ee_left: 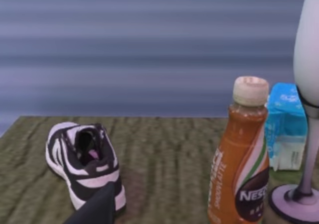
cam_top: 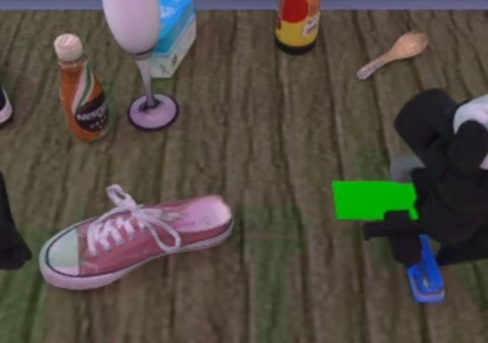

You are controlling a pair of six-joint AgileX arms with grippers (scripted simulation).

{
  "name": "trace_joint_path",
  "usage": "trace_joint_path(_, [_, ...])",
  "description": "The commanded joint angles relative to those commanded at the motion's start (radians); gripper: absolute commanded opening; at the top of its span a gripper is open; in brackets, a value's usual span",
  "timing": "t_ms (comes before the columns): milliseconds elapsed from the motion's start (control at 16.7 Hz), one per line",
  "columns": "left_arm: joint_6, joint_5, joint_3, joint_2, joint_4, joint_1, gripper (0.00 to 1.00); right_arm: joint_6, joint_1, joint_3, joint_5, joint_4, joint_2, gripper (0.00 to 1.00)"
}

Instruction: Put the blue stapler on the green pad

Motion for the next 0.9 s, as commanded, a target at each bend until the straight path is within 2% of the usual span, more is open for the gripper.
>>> trace_joint_path(420, [0.0,0.0,0.0,0.0,0.0,0.0,1.0,-0.007,0.002,0.179,0.0,-0.319,-0.125,0.0])
trace_joint_path(900, [0.0,0.0,0.0,0.0,0.0,0.0,1.0,-0.04,0.002,0.212,-0.001,-0.343,-0.119,0.0])
